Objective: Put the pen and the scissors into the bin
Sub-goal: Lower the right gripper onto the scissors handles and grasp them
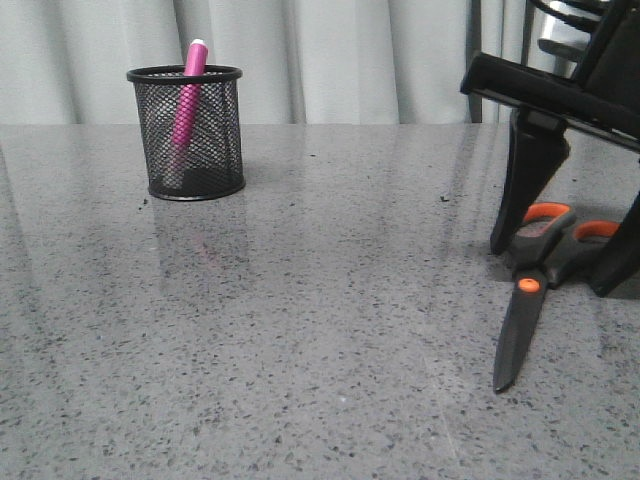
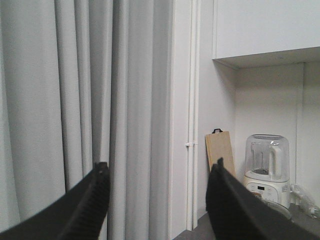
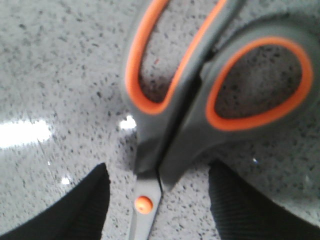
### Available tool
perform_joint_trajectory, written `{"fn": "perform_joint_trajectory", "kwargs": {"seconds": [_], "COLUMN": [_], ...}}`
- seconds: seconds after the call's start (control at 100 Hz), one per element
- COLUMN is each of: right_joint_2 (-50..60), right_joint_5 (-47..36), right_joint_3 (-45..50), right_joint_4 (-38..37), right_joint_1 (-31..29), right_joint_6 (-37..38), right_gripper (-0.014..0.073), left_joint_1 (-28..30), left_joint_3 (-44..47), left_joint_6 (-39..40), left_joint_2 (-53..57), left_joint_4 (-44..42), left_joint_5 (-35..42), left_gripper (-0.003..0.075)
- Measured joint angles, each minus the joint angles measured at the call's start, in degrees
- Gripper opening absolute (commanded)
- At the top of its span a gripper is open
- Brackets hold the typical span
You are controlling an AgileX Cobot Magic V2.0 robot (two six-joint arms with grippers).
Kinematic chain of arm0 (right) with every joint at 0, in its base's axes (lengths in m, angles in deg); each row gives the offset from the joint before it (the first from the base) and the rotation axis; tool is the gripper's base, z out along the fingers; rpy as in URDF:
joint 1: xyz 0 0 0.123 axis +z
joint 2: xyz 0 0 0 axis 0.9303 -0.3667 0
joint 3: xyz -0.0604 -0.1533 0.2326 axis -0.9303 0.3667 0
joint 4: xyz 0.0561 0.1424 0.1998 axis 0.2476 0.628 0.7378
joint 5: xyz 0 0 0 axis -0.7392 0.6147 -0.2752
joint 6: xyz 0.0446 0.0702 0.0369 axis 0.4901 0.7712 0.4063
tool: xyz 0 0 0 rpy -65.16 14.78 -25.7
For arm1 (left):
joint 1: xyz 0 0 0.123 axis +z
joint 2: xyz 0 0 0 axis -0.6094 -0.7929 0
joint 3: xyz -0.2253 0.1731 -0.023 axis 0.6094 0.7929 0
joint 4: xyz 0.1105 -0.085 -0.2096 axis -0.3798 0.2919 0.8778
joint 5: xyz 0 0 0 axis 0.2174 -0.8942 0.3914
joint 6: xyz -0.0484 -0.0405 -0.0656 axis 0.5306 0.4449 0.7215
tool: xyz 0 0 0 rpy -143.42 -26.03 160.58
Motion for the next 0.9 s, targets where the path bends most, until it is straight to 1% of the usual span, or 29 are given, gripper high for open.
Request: {"fn": "perform_joint_trajectory", "kwargs": {"seconds": [0.08, 0.21, 0.35, 0.48, 0.55, 0.76, 0.83, 0.86, 0.9], "right_joint_2": [-1.77, -5.04, -9.00, -12.49, -13.53, -14.36, -14.35, -14.35, -14.35], "right_joint_5": [1.49, 4.47, 9.65, 14.34, 15.26, 15.06, 14.91, 14.91, 14.91], "right_joint_3": [-2.00, -5.22, -9.48, -12.92, -13.76, -14.39, -14.41, -14.51, -14.51], "right_joint_4": [-1.99, -6.40, -12.79, -16.13, -16.11, -16.12, -16.36, -16.49, -16.64], "right_joint_1": [0.57, 3.23, 7.07, 9.29, 9.52, 9.57, 9.57, 9.57, 9.57], "right_joint_6": [1.94, 5.08, 7.97, 8.92, 9.22, 9.56, 9.81, 9.81, 9.83], "right_gripper": [0.0399, 0.0399, 0.0399, 0.0385, 0.0332, 0.0099, -0.0012, -0.0079, -0.0072], "left_joint_1": [-0.46, -0.69, -0.69, -0.69, -0.69, -0.69, -0.69, -0.69, -0.69], "left_joint_3": [0.00, 0.00, 0.00, 0.00, 0.00, 0.00, 0.00, 0.00, 0.00], "left_joint_6": [0.00, 0.08, 0.59, 1.47, 1.59, 2.93, 3.07, 3.07, 3.44], "left_joint_2": [0.21, 0.41, 0.71, 1.21, 1.67, 3.73, 4.32, 4.47, 4.76], "left_joint_4": [-0.12, -0.47, -0.81, -1.51, -2.43, -5.89, -6.70, -6.96, -7.07], "left_joint_5": [-0.24, -0.78, -1.26, -1.36, -1.55, -2.37, -2.88, -3.03, -3.30], "left_gripper": [0.0386, 0.0385, 0.0386, 0.0386, 0.0386, 0.0385, 0.0385, 0.0385, 0.0385]}}
